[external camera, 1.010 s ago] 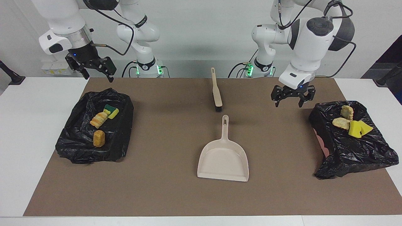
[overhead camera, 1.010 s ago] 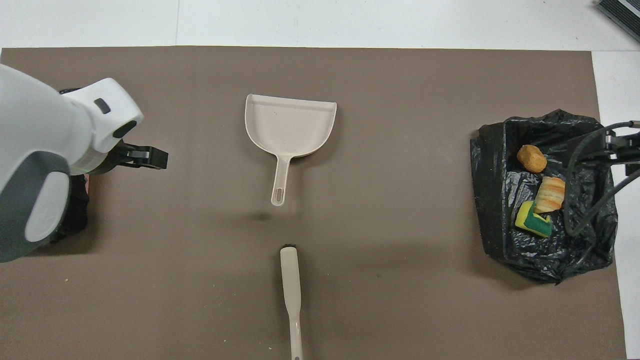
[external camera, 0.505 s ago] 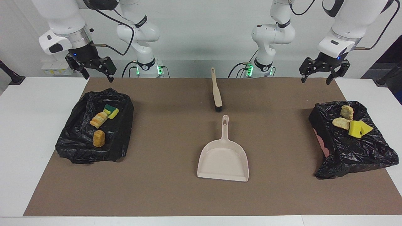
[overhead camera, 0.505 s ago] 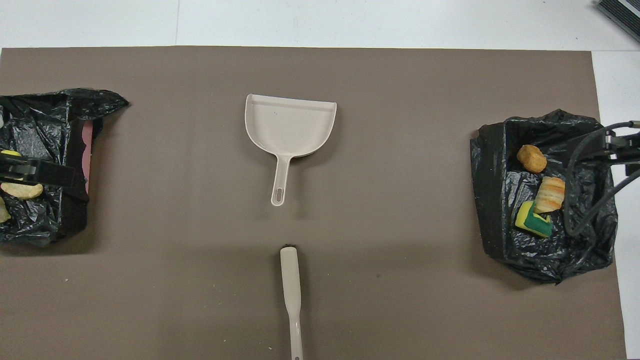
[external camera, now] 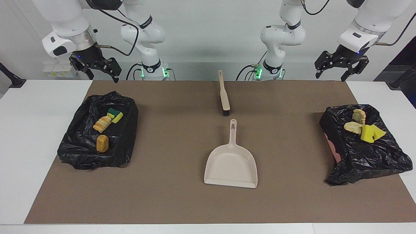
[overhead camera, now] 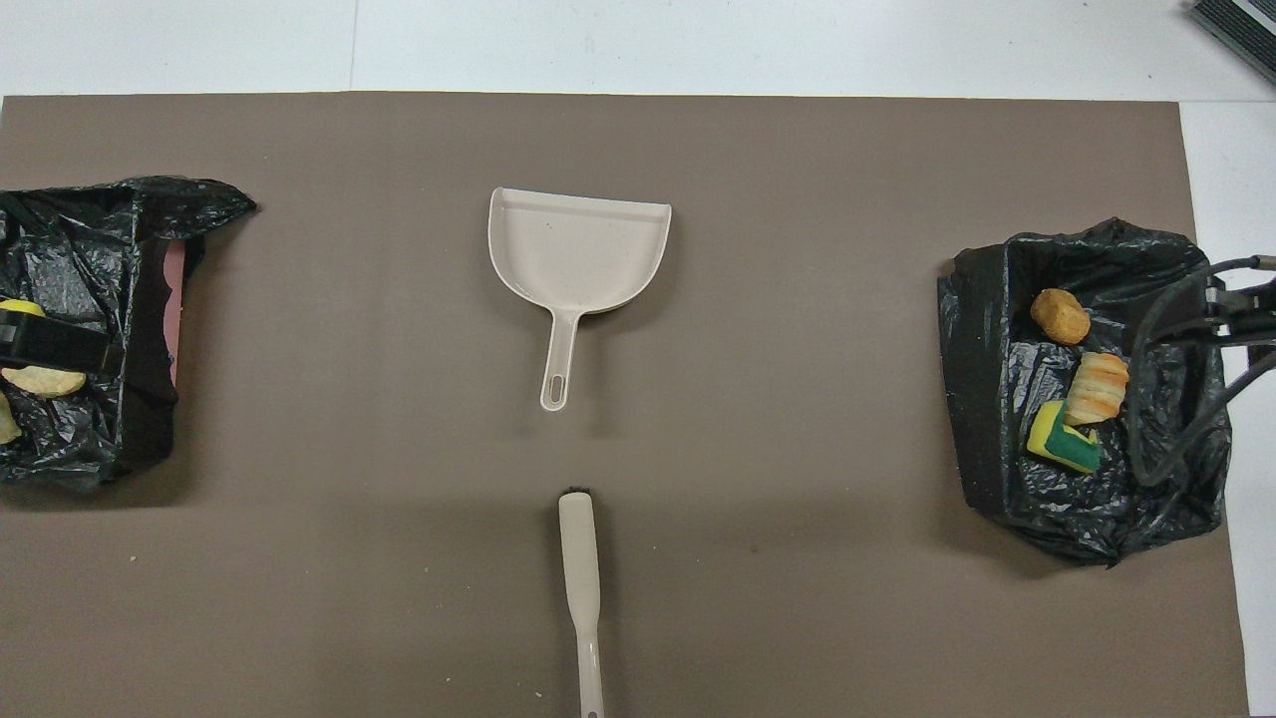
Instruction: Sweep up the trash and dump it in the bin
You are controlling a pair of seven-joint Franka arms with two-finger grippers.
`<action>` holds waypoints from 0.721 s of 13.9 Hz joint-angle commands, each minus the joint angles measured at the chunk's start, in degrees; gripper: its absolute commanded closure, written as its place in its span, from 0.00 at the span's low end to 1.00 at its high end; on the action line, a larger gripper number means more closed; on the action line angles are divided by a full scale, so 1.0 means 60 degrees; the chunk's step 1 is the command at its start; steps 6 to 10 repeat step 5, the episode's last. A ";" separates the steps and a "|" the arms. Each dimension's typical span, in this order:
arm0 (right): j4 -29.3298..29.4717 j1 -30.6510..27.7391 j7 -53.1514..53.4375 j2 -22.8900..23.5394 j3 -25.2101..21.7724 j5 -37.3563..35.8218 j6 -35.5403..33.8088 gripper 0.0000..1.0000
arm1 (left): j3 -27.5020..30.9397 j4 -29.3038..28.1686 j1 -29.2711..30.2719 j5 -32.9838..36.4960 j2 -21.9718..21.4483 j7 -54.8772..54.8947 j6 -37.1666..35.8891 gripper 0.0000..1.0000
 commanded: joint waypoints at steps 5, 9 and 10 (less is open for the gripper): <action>-0.0052 -0.0069 0.0121 -0.0150 0.0063 0.0030 -0.0073 0.00 | -0.0209 0.0315 0.0316 -0.0124 0.0103 0.0092 -0.0167 0.00; -0.0052 -0.0069 0.0121 -0.0150 0.0063 0.0030 -0.0073 0.00 | -0.0209 0.0315 0.0316 -0.0124 0.0103 0.0092 -0.0167 0.00; -0.0052 -0.0069 0.0121 -0.0150 0.0063 0.0030 -0.0073 0.00 | -0.0209 0.0315 0.0316 -0.0124 0.0103 0.0092 -0.0167 0.00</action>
